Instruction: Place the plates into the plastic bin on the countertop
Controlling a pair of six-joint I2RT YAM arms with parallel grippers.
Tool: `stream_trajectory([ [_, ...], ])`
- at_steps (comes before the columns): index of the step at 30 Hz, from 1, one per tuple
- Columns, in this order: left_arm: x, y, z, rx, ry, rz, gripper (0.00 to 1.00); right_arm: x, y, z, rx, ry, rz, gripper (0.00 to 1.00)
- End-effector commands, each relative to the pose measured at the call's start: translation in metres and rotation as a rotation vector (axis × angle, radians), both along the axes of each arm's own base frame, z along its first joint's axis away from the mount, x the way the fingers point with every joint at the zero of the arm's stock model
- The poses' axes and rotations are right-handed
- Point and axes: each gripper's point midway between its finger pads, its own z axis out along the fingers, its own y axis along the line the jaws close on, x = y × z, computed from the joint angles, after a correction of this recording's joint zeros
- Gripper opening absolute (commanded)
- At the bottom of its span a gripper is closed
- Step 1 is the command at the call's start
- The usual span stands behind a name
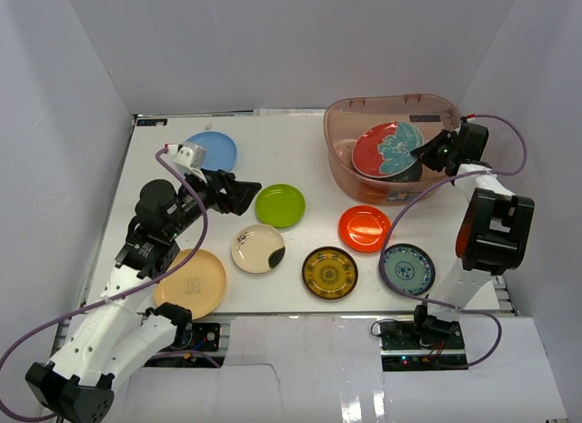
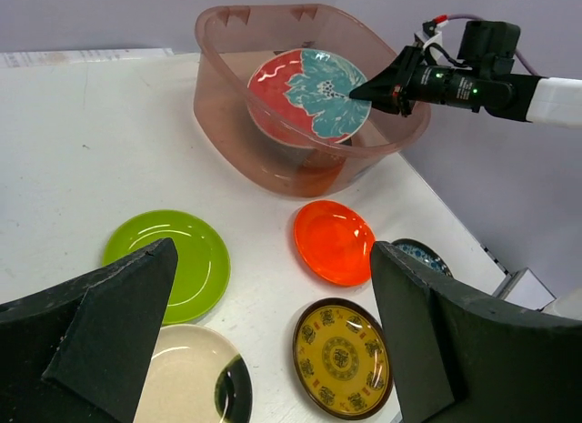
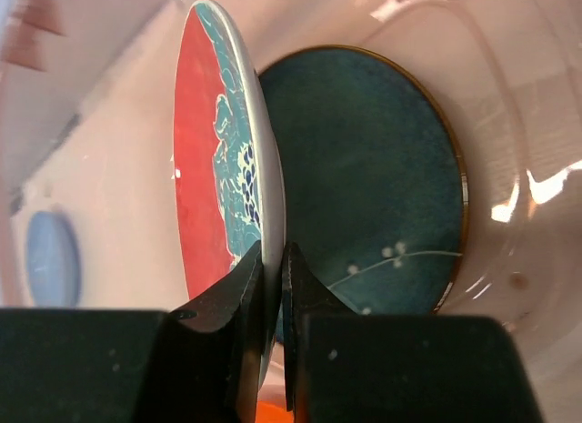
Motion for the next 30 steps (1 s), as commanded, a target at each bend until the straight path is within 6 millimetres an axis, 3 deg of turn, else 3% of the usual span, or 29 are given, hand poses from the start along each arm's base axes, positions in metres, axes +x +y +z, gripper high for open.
stream_trajectory([
  [1, -0.001, 0.005, 0.002, 0.013, -0.023, 0.027, 0.98, 0.033, 0.004, 0.061, -0.058, -0.178, 0.025, 0.08],
  [8, -0.001, 0.006, 0.002, 0.013, -0.023, 0.037, 0.98, 0.036, 0.006, 0.035, -0.101, -0.093, 0.017, 0.13],
  [15, 0.0, 0.006, 0.0, 0.016, -0.013, 0.041, 0.98, 0.033, -0.002, 0.026, -0.27, -0.045, -0.04, 0.68],
  [21, 0.002, 0.008, -0.001, 0.018, -0.013, 0.053, 0.98, 0.025, -0.026, 0.017, -0.493, 0.053, -0.14, 0.89],
  [26, 0.007, 0.008, -0.008, 0.027, 0.011, 0.065, 0.98, 0.019, -0.041, 0.019, -0.669, 0.094, -0.212, 0.99],
  [30, 0.012, 0.012, -0.01, 0.03, 0.018, 0.098, 0.98, 0.018, -0.029, 0.04, -0.69, 0.033, -0.195, 0.98],
])
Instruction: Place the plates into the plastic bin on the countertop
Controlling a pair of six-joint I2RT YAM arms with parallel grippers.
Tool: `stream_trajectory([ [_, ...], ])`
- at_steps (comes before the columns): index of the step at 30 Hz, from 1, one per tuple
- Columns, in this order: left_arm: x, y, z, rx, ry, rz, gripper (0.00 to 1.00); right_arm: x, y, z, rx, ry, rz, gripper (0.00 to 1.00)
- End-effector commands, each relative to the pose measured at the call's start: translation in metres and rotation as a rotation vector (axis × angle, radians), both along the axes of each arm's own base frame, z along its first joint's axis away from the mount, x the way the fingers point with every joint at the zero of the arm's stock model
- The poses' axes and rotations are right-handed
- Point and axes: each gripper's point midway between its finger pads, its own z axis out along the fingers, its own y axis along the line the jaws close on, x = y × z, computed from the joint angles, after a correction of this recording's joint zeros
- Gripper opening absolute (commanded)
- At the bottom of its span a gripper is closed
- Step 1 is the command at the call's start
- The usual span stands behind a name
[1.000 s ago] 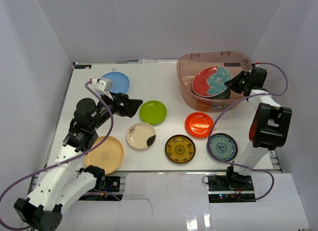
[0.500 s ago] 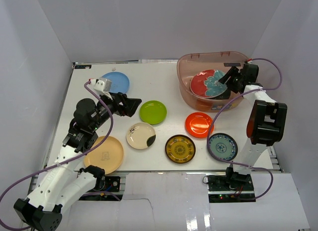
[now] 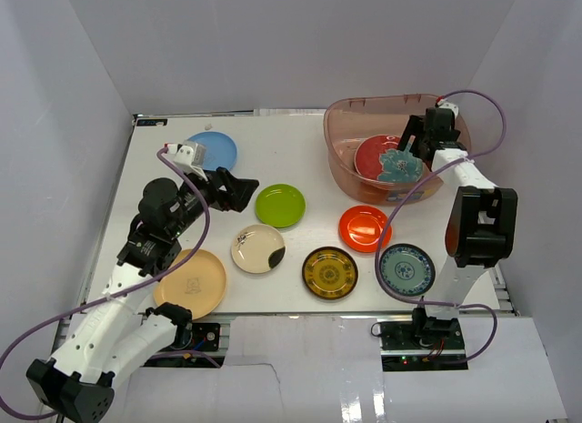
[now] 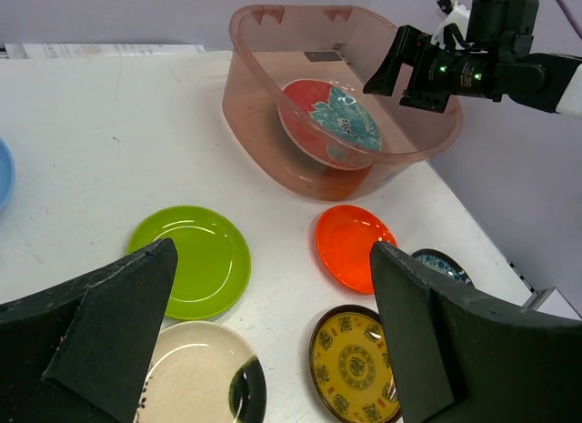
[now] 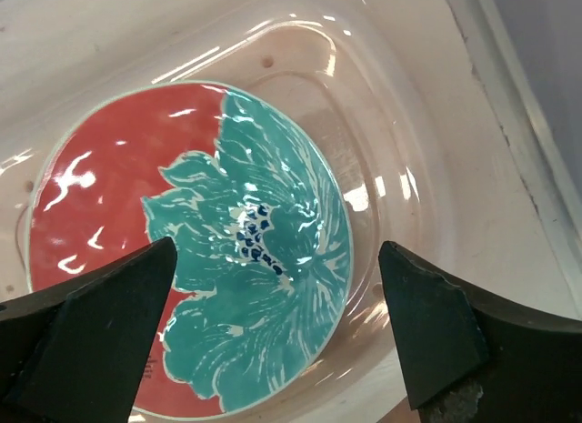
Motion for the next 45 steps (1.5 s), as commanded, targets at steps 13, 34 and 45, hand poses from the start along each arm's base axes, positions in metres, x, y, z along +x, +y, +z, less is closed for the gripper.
stream_trajectory([
  [13, 0.04, 0.068, -0.039, 0.06, 0.114, 0.458, 0.98, -0.132, 0.302, 0.103, 0.321, -0.326, 0.875, 0.32],
  [34, 0.022, 0.159, 0.001, -0.027, -0.014, 0.887, 0.98, -0.316, 0.596, -0.023, 0.205, 0.017, 1.628, 0.61],
  [45, 0.025, 0.159, -0.019, 0.059, 0.042, 0.888, 0.98, -0.33, 0.609, -0.083, 0.122, 0.081, 1.59, 0.46],
])
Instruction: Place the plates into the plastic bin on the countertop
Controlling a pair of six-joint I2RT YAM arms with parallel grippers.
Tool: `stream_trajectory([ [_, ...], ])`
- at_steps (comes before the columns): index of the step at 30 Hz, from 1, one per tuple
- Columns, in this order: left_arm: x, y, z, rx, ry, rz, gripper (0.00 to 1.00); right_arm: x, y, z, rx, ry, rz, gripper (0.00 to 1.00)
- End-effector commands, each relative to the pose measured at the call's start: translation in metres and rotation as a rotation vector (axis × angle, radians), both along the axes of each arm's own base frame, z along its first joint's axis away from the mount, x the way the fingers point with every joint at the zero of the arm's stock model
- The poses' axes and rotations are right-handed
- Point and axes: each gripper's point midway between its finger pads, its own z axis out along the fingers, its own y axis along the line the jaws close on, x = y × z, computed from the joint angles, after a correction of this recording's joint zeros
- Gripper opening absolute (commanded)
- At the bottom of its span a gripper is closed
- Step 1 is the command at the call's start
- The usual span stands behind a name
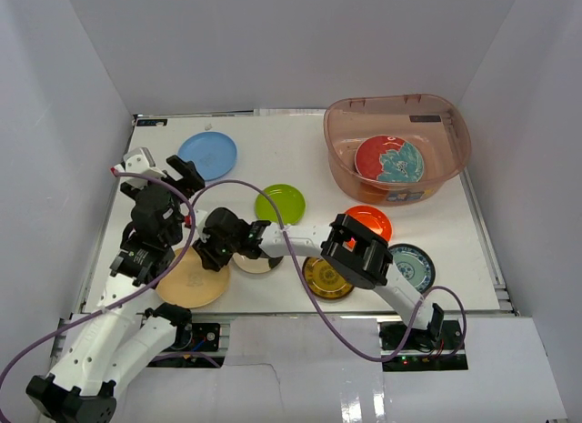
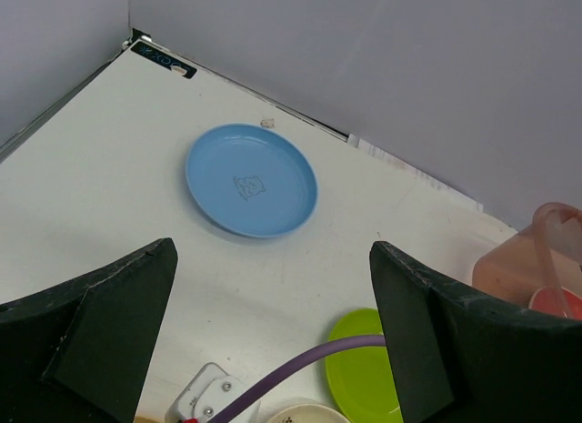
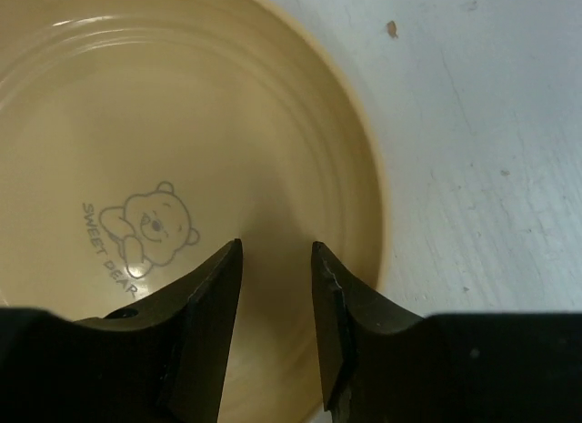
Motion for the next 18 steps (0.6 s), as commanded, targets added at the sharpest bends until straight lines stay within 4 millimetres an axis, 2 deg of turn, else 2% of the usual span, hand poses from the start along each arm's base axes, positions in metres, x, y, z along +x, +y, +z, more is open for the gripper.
stream_trajectory([
  [1, -0.002, 0.006, -0.014, 0.034, 0.045, 0.025, 0.98, 0.003, 0.007, 0.006, 0.018, -0.029, -0.019, 0.41],
  [2, -0.001, 0.005, -0.015, 0.03, 0.048, 0.024, 0.98, 0.004, 0.012, 0.011, 0.044, -0.041, -0.022, 0.41],
  [5, -0.002, 0.001, -0.011, -0.006, 0.027, 0.005, 0.98, 0.004, 0.011, 0.018, 0.054, -0.075, -0.033, 0.45],
  [8, -0.002, -0.001, -0.004, -0.019, 0.012, -0.01, 0.98, -0.004, 0.009, 0.038, 0.089, -0.082, 0.011, 0.51],
  [9, -0.002, -0.002, -0.003, -0.019, 0.011, -0.012, 0.98, -0.007, 0.009, 0.058, 0.126, -0.084, 0.028, 0.53],
  [11, -0.001, -0.004, 0.0, -0.015, 0.009, -0.025, 0.98, -0.011, 0.006, 0.072, 0.161, -0.095, 0.046, 0.55],
  [12, 0.0, -0.005, -0.001, -0.014, 0.013, -0.029, 0.98, -0.015, 0.005, 0.091, 0.199, -0.103, 0.067, 0.56],
  [14, 0.002, -0.009, -0.002, -0.022, 0.018, -0.042, 0.98, -0.018, -0.001, 0.1, 0.214, -0.138, 0.105, 0.57],
  [15, 0.003, -0.011, -0.002, -0.032, 0.017, -0.047, 0.98, -0.015, -0.004, 0.112, 0.228, -0.162, 0.097, 0.59],
  [18, 0.005, -0.024, 0.0, -0.078, 0.008, -0.108, 0.98, -0.006, -0.012, 0.116, 0.224, -0.201, 0.081, 0.63],
])
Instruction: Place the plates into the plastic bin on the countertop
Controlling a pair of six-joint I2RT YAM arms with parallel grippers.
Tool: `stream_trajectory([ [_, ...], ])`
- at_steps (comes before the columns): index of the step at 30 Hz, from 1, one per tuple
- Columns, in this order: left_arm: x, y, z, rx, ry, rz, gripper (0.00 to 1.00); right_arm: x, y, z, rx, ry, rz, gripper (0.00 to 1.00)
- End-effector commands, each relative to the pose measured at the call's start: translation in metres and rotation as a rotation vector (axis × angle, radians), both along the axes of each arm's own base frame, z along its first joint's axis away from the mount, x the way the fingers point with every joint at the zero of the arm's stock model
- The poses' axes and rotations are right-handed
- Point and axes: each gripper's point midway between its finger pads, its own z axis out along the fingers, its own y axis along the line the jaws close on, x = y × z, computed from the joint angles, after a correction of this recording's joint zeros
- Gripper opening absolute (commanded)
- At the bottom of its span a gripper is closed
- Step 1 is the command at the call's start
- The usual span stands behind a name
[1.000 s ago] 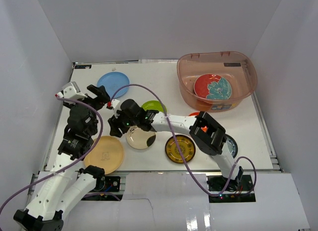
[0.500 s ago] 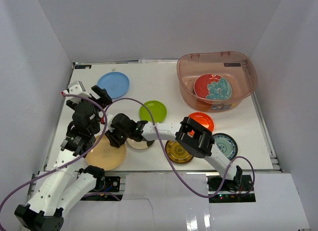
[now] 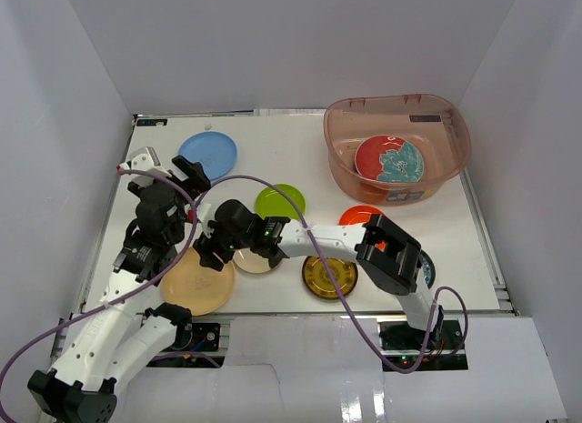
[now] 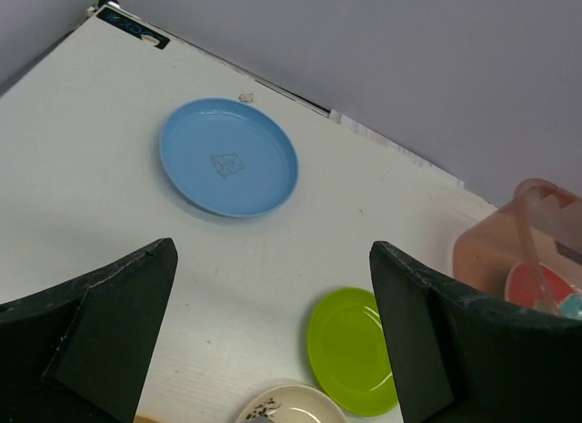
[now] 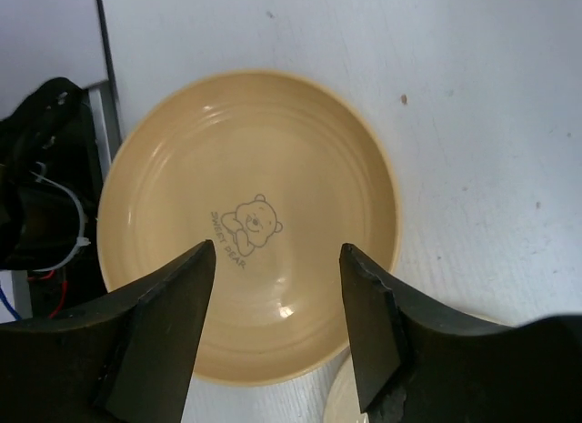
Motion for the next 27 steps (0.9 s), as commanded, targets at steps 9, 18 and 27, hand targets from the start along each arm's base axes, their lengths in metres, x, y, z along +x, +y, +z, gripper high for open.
stream_trajectory([
  [9, 0.019, -0.016, -0.004, -0.047, -0.006, -0.041, 0.98, 0.056, -0.003, -0.017, 0.012, -0.097, -0.08, 0.64],
  [18, 0.053, 0.027, -0.041, -0.183, 0.092, 0.024, 0.98, 0.051, 0.014, -0.046, -0.012, -0.06, -0.015, 0.54],
  [27, 0.08, 0.06, -0.076, -0.342, 0.164, 0.093, 0.98, 0.047, 0.021, -0.006, 0.124, 0.017, -0.077, 0.08],
])
